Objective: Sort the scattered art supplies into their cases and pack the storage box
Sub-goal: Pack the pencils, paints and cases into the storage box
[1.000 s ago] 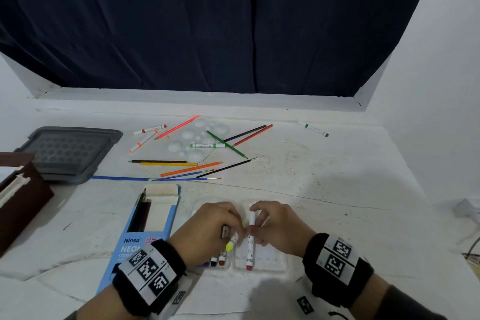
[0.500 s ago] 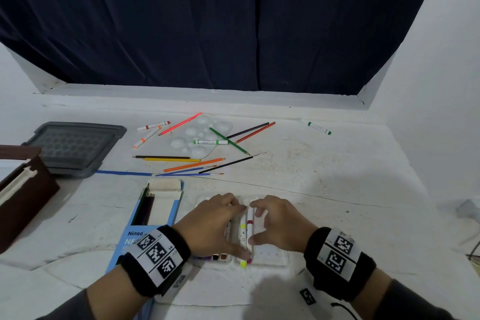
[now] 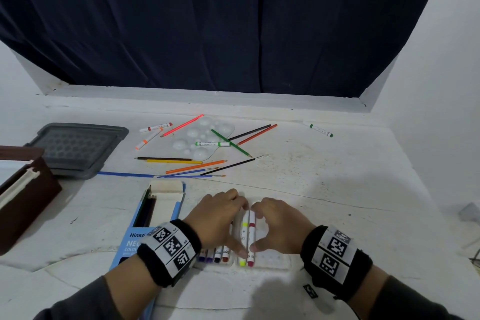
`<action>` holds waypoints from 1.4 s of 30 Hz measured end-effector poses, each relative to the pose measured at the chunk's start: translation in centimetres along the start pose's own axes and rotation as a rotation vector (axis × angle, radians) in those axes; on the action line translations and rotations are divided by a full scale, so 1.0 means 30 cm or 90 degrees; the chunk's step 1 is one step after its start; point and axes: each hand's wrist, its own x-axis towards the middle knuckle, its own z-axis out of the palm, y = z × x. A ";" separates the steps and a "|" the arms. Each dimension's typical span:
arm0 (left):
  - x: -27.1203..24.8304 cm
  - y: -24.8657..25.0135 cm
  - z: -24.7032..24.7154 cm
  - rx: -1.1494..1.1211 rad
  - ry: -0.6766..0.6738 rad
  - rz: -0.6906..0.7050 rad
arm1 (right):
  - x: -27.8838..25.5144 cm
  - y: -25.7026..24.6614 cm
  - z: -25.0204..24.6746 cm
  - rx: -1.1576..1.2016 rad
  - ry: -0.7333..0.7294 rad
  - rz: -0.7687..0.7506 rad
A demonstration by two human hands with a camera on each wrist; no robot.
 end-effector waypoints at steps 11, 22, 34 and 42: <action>0.009 0.022 -0.010 0.077 0.002 -0.010 | 0.018 -0.030 -0.023 -0.114 -0.016 -0.012; 0.033 -0.033 -0.050 -0.077 -0.028 -0.016 | 0.030 0.089 -0.059 0.063 0.111 0.000; 0.119 -0.068 -0.080 -0.329 0.011 -0.006 | 0.270 0.526 -0.351 -0.108 0.240 0.188; 0.110 -0.101 -0.114 -0.421 0.156 -0.014 | 0.447 0.703 -0.428 -0.166 0.115 0.265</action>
